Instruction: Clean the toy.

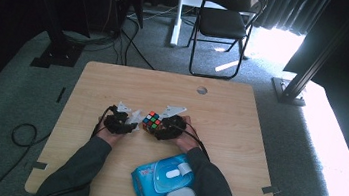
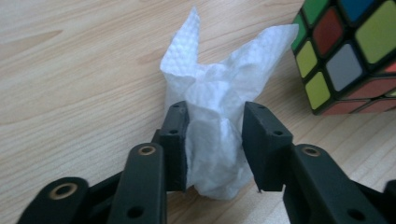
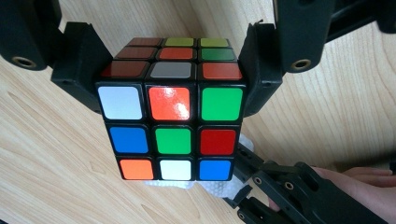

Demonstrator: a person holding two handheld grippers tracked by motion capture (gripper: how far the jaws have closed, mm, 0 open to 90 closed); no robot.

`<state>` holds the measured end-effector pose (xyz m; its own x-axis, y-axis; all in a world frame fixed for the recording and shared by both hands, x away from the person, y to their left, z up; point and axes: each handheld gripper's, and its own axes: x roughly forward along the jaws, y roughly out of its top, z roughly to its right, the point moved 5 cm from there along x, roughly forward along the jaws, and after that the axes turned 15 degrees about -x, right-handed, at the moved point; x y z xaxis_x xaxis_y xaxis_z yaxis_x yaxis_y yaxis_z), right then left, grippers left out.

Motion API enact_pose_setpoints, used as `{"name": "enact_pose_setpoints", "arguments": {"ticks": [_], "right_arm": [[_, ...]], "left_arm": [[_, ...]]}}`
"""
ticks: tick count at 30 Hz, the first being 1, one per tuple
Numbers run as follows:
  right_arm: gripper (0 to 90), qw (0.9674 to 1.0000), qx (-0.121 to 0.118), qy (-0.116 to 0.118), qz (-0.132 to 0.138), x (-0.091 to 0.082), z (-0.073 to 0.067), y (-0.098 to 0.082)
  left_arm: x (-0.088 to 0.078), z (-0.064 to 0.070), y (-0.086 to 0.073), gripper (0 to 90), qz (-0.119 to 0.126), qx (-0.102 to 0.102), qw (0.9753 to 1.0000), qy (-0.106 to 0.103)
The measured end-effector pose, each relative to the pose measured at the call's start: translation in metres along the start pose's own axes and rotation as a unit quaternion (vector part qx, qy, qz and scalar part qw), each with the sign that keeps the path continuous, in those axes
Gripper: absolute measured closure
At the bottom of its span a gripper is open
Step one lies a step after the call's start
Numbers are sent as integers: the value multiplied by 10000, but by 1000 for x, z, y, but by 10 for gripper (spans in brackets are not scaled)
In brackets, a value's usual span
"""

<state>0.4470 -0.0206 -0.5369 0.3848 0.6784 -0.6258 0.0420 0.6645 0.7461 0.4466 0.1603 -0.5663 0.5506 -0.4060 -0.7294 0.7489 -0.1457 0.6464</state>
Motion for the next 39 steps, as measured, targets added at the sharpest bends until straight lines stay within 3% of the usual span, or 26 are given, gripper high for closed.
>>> {"name": "enact_pose_setpoints", "arguments": {"ticks": [4,6,9,13,17,18,19,22,24,29,39], "right_arm": [[342,10000,5,8,-17,0,0,0],[342,10000,2,6,-19,0,0,0],[342,10000,9,4,-16,0,0,0],[342,10000,21,3,-11,0,0,0],[342,10000,20,22,-25,1,0,-1],[342,10000,11,25,-33,1,0,-1],[342,10000,-8,35,-24,2,0,-1],[342,10000,-28,52,-37,2,-1,-1],[342,9999,-45,120,-14,2,-3,0],[342,9997,-109,201,-5,3,-5,1],[342,9994,-200,299,-8,3,-8,1]], "left_arm": [[2,0,0,594,-91,27,9999,37],[1,0,1,654,-176,182,9994,215],[1,0,1,767,-191,191,9994,221],[-3,0,-1,826,-232,194,9995,-69],[-9,6,-1,833,-71,248,9986,-462],[-9,6,-1,833,-71,248,9986,-462],[-14,10,1,833,22,287,9976,-631],[-18,14,5,834,98,323,9965,-770],[-23,18,11,833,238,270,9936,-1071],[-28,19,19,833,397,148,9910,-1269],[-28,24,31,833,538,36,9894,-1350]]}}
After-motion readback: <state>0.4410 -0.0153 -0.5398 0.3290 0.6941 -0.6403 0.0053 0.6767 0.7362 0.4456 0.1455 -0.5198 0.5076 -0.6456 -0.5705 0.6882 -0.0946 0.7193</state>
